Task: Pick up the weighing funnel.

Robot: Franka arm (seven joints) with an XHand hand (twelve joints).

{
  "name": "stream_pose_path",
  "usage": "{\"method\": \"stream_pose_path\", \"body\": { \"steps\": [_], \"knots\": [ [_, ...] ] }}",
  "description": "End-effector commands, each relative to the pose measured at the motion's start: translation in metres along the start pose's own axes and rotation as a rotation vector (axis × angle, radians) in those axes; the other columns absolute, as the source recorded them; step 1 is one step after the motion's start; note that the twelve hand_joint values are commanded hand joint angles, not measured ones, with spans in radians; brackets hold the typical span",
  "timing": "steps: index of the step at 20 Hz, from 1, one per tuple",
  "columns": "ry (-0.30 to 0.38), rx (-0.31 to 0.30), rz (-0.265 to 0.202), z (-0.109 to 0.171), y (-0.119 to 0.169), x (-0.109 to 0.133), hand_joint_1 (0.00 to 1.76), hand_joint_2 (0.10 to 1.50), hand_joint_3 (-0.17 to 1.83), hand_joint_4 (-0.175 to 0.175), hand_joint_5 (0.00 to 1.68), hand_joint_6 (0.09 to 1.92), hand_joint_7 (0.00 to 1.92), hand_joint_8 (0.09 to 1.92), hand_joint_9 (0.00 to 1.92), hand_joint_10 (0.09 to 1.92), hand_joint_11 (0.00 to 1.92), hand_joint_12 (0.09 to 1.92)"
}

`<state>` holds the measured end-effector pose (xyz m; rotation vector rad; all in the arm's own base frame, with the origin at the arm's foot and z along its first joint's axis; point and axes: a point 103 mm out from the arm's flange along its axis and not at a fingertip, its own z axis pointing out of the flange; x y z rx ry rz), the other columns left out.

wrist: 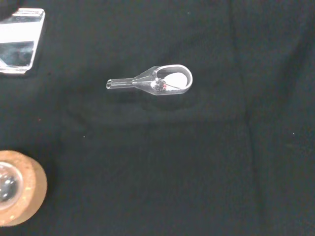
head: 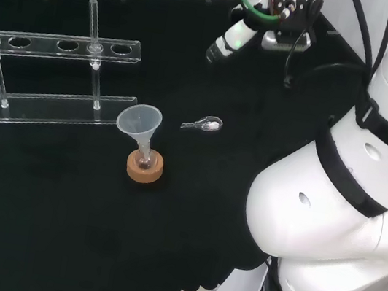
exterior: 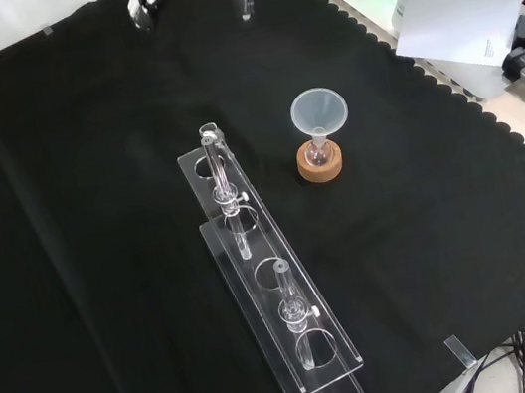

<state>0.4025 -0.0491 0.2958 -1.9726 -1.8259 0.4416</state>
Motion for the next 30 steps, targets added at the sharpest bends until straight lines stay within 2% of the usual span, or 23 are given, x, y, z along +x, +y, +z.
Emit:
{"method": "stream_pose_path", "body": {
  "steps": [1,4,8,10,11,12,13,14,15,16,17,21,30],
  "knots": [
    [-0.006,-0.193,0.016,0.029,0.019,0.002,0.61,0.62,0.04,0.016,0.00,0.09,0.00,0.09,0.00,0.09,0.00,0.09],
    [-0.034,-0.201,0.022,0.042,0.030,0.002,0.65,0.62,0.04,0.015,0.00,0.09,0.00,0.09,0.00,0.09,0.00,0.09],
    [-0.041,-0.249,0.007,0.052,0.040,0.002,0.67,0.63,0.04,0.010,0.00,0.09,0.00,0.09,0.00,0.09,0.00,0.09],
    [-0.046,-0.269,-0.017,0.053,0.045,0.001,0.69,0.64,0.04,-0.009,0.00,0.09,0.00,0.09,0.00,0.09,0.00,0.09],
    [-0.038,-0.297,-0.029,0.052,0.046,0.000,0.70,0.64,0.04,-0.015,0.00,0.09,0.03,0.09,0.02,0.09,0.02,0.09],
    [-0.033,-0.321,-0.041,0.051,0.047,-0.001,0.72,0.64,0.05,-0.017,0.00,0.09,0.07,0.09,0.06,0.09,0.02,0.23],
    [-0.025,-0.335,-0.048,0.051,0.047,-0.001,0.75,0.64,0.07,-0.011,0.04,0.09,0.17,0.14,0.15,0.20,0.01,0.55],
    [-0.023,-0.355,-0.056,0.048,0.047,-0.001,0.79,0.64,0.09,0.002,0.17,0.09,0.32,0.24,0.26,0.34,0.01,0.92],
    [-0.022,-0.359,-0.058,0.046,0.048,-0.001,0.83,0.63,0.14,0.013,0.28,0.09,0.43,0.32,0.34,0.45,0.01,1.20],
    [-0.023,-0.355,-0.060,0.045,0.048,0.000,0.86,0.60,0.21,0.021,0.37,0.09,0.50,0.37,0.39,0.52,0.01,1.35],
    [-0.018,-0.353,-0.064,0.043,0.049,0.000,0.88,0.57,0.30,0.025,0.43,0.09,0.55,0.41,0.44,0.56,0.04,1.43],
    [-0.007,-0.319,-0.074,0.036,0.055,0.001,0.92,0.46,0.55,0.034,0.58,0.09,0.64,0.44,0.60,0.55,0.22,1.41],
    [-0.008,-0.272,-0.077,0.047,0.070,0.003,0.95,0.42,0.64,0.032,0.71,0.09,0.79,0.47,0.67,0.50,0.34,1.35]
  ]
}}
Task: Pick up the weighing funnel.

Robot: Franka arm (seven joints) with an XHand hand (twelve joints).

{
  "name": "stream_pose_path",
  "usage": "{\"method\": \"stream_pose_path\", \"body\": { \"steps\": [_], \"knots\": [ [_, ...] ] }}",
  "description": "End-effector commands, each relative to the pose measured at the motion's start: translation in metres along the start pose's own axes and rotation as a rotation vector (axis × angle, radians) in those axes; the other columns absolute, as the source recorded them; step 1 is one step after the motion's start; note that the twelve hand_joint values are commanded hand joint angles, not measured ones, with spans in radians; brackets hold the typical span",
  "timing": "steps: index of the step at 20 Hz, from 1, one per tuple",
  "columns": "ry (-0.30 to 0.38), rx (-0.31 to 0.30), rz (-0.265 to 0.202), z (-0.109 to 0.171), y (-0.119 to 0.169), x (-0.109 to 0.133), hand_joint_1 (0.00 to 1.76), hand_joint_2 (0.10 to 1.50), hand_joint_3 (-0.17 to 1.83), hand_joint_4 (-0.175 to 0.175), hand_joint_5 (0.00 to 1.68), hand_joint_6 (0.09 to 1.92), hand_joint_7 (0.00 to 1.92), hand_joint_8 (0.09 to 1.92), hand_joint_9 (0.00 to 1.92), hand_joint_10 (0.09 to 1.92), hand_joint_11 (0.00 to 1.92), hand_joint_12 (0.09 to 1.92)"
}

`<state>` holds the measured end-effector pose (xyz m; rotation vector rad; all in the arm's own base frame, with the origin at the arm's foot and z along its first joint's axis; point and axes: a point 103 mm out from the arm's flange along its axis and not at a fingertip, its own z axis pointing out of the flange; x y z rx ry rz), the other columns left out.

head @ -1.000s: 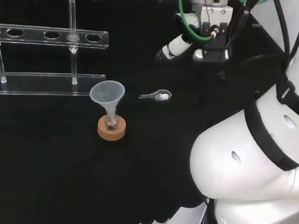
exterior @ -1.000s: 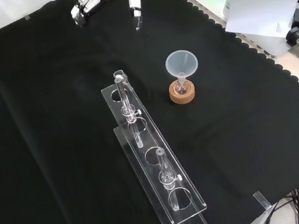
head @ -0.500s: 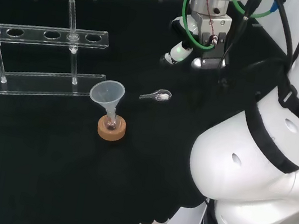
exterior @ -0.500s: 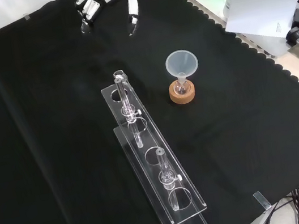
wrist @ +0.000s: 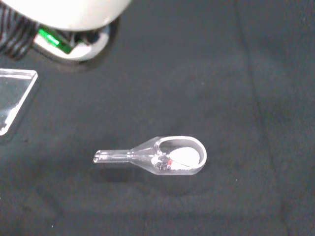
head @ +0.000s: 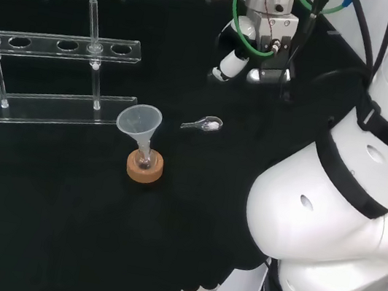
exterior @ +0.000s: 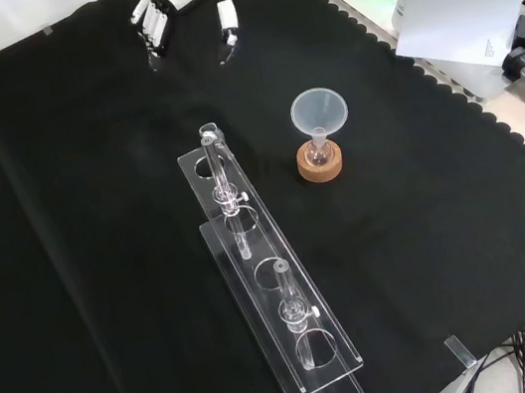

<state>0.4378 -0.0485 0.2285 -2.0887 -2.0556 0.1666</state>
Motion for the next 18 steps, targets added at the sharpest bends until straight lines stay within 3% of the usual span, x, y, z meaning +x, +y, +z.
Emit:
{"method": "stream_pose_path", "body": {
  "steps": [1,14,18],
  "knots": [
    [0.006,0.027,-0.010,0.010,0.004,0.002,0.95,0.42,0.65,0.032,0.73,0.09,0.82,0.48,0.69,0.50,0.35,1.34],
    [-0.018,0.038,-0.039,0.047,0.016,0.016,1.00,0.40,0.74,0.002,0.81,0.22,0.90,0.51,0.79,0.45,0.42,1.30],
    [-0.013,0.040,-0.018,0.058,0.020,0.012,1.01,0.40,0.76,0.001,0.72,0.46,0.90,0.52,0.80,0.43,0.42,1.30]
  ]
}}
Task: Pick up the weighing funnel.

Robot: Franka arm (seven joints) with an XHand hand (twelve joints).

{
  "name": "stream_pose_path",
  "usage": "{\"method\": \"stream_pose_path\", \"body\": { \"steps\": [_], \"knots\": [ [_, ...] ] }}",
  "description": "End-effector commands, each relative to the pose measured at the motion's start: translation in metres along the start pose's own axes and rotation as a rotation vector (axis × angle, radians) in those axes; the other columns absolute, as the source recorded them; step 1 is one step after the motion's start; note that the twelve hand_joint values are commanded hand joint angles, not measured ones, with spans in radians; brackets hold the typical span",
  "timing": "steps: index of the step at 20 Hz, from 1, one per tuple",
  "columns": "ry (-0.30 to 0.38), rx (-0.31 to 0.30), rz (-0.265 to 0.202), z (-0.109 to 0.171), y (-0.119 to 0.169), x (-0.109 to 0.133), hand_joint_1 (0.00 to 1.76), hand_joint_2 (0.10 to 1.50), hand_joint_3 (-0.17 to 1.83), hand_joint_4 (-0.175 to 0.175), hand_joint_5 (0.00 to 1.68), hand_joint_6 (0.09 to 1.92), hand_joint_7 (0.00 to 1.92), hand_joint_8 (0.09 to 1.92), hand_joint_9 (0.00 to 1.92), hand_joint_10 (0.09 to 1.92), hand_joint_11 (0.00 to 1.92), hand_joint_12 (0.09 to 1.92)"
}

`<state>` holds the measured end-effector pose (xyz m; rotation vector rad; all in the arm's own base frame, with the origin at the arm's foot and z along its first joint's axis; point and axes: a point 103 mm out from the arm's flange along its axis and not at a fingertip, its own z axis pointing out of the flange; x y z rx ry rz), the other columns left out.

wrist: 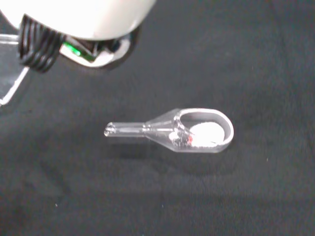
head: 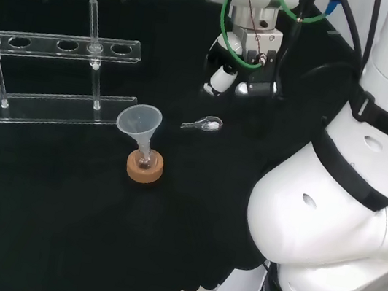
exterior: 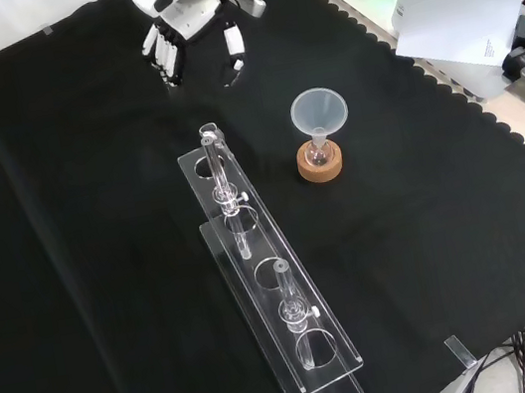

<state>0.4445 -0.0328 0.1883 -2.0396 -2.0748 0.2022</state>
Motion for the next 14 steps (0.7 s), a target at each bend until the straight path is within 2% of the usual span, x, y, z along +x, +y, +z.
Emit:
{"method": "stream_pose_path", "body": {
  "steps": [1,10,14],
  "knots": [
    [-0.005,0.008,0.011,0.021,0.006,-0.002,1.01,0.40,0.77,0.001,0.70,0.50,0.90,0.53,0.80,0.43,0.42,1.30],
    [-0.016,0.058,0.004,0.050,0.013,0.001,1.01,0.40,0.79,-0.003,0.66,0.60,0.90,0.54,0.80,0.43,0.43,1.29],
    [-0.016,0.085,-0.020,0.060,0.016,-0.001,1.02,0.40,0.80,-0.007,0.64,0.61,0.88,0.54,0.79,0.43,0.42,1.29]
  ]
}}
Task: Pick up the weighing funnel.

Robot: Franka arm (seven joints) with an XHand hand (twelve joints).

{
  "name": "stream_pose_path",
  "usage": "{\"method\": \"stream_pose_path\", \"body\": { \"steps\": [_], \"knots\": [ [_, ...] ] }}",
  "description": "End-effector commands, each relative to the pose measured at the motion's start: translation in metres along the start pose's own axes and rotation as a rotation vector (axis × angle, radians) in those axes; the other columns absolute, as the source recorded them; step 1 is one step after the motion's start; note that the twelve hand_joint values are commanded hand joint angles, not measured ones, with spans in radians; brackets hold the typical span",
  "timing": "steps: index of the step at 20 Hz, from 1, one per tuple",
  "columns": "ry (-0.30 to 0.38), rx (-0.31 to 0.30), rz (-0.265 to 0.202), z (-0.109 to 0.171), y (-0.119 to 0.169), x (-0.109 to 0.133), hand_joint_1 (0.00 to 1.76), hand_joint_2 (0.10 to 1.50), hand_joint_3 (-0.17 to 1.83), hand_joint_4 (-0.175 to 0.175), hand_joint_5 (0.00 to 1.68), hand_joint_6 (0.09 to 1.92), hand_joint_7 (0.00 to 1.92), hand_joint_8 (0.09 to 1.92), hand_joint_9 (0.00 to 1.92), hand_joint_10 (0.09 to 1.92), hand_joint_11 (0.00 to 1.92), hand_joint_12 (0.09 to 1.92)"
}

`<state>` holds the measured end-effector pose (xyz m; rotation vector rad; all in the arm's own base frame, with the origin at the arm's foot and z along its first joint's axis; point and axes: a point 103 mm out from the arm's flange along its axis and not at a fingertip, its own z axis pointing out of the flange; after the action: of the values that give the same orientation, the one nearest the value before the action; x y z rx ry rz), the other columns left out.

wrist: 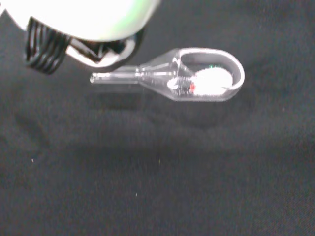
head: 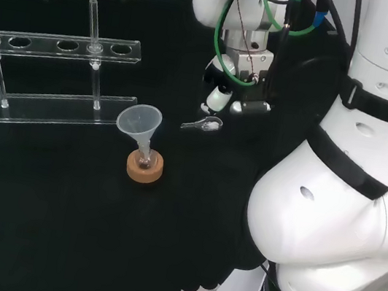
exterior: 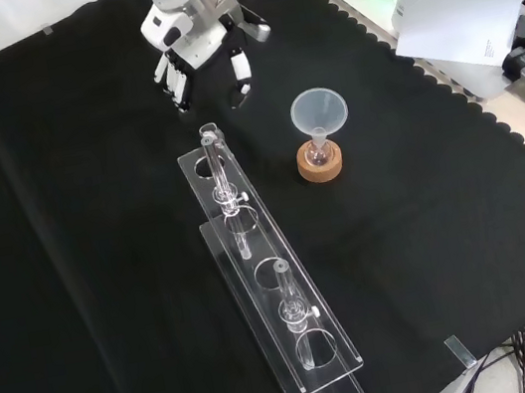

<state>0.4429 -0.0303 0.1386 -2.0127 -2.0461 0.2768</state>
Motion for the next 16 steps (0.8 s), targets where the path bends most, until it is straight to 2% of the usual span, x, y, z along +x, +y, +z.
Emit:
{"method": "stream_pose_path", "body": {
  "steps": [1,6,16],
  "knots": [
    [-0.009,0.027,-0.028,0.014,0.007,0.000,1.02,0.41,0.80,-0.007,0.64,0.61,0.88,0.54,0.79,0.43,0.42,1.29],
    [-0.011,0.032,-0.053,0.028,0.011,0.001,1.02,0.41,0.80,-0.010,0.64,0.61,0.87,0.54,0.79,0.43,0.41,1.29],
    [-0.006,0.036,-0.068,0.045,0.024,-0.010,1.02,0.41,0.81,-0.011,0.63,0.63,0.86,0.55,0.77,0.44,0.40,1.30]
  ]
}}
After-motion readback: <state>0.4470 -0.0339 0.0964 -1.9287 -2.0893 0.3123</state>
